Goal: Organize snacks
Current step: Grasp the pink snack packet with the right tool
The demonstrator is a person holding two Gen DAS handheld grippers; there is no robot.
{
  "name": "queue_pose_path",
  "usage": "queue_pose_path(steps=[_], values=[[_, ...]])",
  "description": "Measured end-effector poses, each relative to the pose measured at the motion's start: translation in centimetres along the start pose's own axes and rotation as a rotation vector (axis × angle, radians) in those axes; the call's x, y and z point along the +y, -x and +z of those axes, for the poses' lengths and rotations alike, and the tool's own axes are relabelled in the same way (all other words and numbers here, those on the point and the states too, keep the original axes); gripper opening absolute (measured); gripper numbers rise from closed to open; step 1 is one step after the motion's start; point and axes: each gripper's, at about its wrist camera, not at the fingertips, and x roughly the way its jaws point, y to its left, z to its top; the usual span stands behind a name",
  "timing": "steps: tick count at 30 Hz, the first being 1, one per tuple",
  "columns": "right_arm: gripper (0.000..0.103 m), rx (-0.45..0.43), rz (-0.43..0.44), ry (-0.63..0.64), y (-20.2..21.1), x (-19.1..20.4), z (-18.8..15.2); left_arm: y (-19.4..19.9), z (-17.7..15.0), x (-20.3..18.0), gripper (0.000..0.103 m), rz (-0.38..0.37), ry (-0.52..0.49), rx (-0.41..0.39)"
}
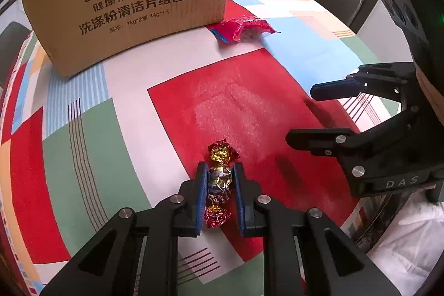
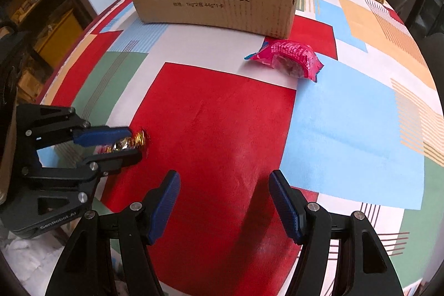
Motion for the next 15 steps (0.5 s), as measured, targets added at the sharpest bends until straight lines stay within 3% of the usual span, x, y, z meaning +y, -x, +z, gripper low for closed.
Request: queue_pose_path(steps=[15], values=[[0.067, -0.076, -0.017, 0.014, 1.0, -1.4, 1.9, 1.4, 3.7, 0.3, 0.019, 0.013, 0.099, -0.097]])
